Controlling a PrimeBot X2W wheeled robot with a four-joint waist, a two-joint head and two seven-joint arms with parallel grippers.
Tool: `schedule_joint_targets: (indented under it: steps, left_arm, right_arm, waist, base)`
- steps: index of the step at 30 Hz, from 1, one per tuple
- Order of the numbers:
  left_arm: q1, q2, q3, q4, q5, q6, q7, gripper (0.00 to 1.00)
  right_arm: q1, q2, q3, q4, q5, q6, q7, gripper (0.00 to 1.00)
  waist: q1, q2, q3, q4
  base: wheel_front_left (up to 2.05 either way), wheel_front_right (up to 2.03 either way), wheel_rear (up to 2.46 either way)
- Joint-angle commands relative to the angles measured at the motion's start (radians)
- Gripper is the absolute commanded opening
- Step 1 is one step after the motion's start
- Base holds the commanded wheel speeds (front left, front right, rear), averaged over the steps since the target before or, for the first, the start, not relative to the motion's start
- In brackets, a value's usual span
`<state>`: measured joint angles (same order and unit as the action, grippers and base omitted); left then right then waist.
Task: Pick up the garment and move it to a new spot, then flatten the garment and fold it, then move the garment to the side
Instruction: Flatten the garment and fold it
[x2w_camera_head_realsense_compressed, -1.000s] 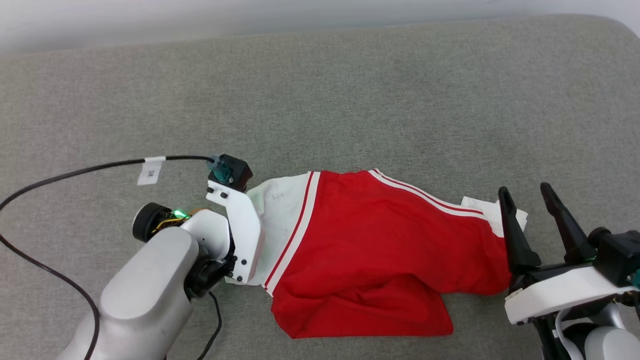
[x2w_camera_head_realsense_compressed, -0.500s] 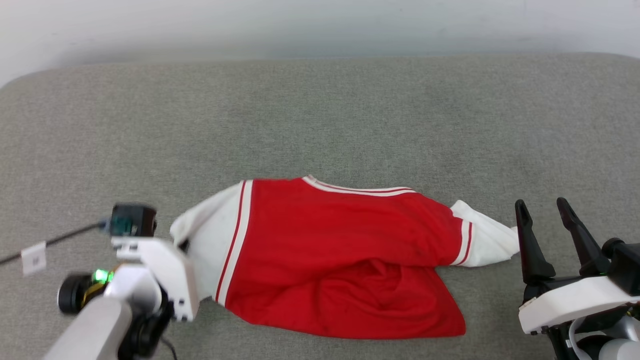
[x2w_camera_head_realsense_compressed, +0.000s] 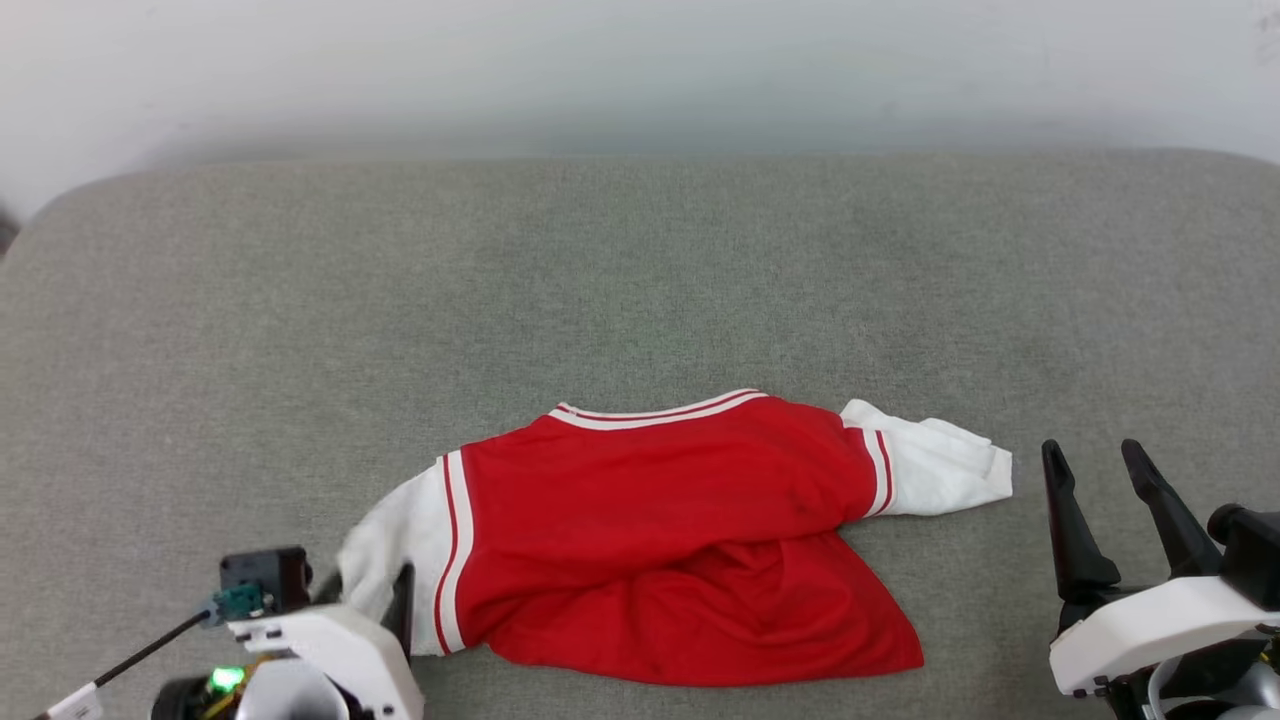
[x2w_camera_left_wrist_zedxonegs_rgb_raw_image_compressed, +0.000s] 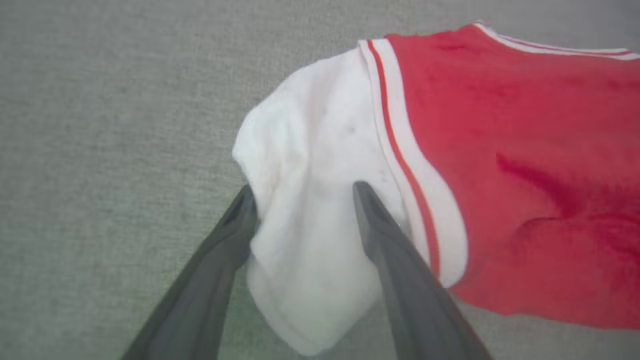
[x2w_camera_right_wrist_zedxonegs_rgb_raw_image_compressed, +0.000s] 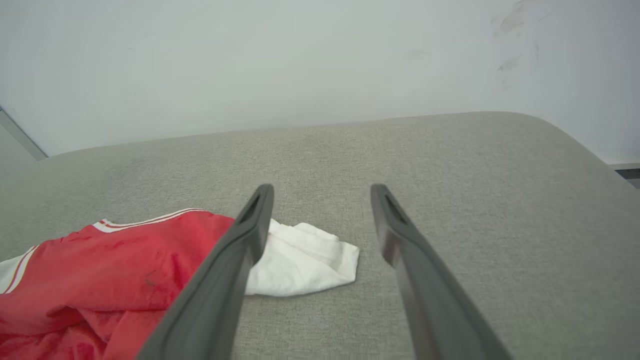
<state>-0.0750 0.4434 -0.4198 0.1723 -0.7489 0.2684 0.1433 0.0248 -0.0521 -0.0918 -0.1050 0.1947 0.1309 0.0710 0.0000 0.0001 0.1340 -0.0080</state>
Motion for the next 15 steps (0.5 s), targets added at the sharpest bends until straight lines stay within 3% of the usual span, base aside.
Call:
schedule_joint_targets:
  steps: [1,8,15]
  left_arm:
    - [-0.032,-0.003,0.009,-0.011,0.031,-0.001,-0.064,1.00]
    - [-0.073,-0.018,0.012,-0.059,0.146,0.014,-0.287,1.00]
    - [-0.052,-0.023,0.015,-0.139,0.194,0.050,-0.356,1.00]
  right_arm:
    - [0.012,0.003,-0.006,0.000,0.005,0.000,0.010,1.00]
    - [0.025,0.002,-0.052,0.016,0.040,0.000,0.072,1.00]
    - [0.018,-0.024,-0.110,0.074,0.085,0.000,0.206,1.00]
  waist:
    - [0.0000,-0.0001,-0.018,0.002]
    - [0.0000,-0.0001,-0.070,0.006]
    - [0.0000,-0.0001,-0.091,0.017]
  base:
    - [0.00,0.00,0.00]
    - [0.00,0.00,0.00]
    - [0.00,0.00,0.00]
